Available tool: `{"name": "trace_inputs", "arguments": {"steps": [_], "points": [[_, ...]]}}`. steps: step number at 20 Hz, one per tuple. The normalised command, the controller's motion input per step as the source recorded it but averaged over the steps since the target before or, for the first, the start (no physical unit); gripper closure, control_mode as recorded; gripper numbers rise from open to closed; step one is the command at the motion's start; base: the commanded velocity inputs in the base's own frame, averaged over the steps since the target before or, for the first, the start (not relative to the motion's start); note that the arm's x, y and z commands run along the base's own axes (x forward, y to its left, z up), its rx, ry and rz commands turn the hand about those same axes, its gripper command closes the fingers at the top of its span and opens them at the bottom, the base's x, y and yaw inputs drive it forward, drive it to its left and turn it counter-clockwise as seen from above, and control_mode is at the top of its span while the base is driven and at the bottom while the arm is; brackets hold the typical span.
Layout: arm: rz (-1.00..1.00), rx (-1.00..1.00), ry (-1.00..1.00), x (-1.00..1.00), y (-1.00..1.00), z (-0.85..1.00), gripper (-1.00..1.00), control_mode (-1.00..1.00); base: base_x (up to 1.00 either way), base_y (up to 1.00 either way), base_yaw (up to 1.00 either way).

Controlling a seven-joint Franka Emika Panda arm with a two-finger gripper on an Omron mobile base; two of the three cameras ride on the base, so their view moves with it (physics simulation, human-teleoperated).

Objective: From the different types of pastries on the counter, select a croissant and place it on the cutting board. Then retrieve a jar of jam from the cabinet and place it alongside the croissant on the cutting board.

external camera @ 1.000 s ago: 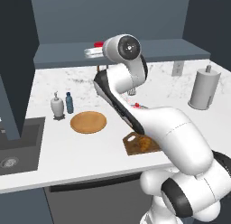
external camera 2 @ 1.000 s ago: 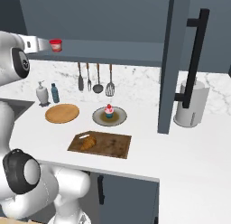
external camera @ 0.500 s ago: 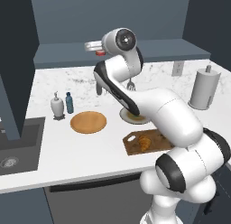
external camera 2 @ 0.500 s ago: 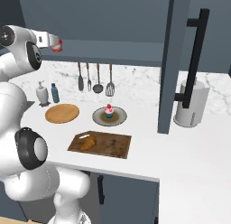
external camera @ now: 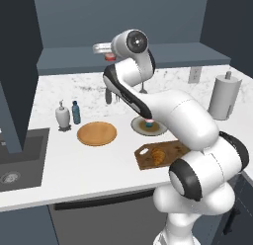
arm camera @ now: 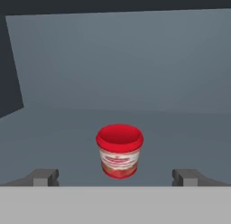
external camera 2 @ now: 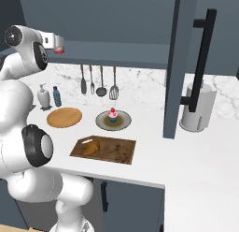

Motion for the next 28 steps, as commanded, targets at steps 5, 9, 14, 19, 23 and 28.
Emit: {"name": "trace_inputs", "arguments": {"steps": [5, 9, 14, 19, 23, 28], "points": [[0.0, 0.03, 0.0, 0.23, 0.0, -0.08, -1.0, -1.0, 0.0, 0.0, 0.0], [0.0, 0.02, 0.0, 0.33, 0.0, -0.05, -1.0, -1.0, 0.0, 0.0, 0.0], [0.01, 0.01, 0.0, 0.29, 0.0, -0.11, -1.0, -1.0, 0.0, 0.0, 0.0], [0.01, 0.0, 0.0, 0.23, 0.0, -0.19, -1.0, -1.0, 0.0, 0.0, 0.0], [0.01, 0.0, 0.0, 0.18, 0.0, -0.17, -1.0, -1.0, 0.0, 0.0, 0.0], [0.01, 0.0, 0.0, 0.16, 0.0, -0.12, -1.0, -1.0, 0.0, 0.0, 0.0]]}}
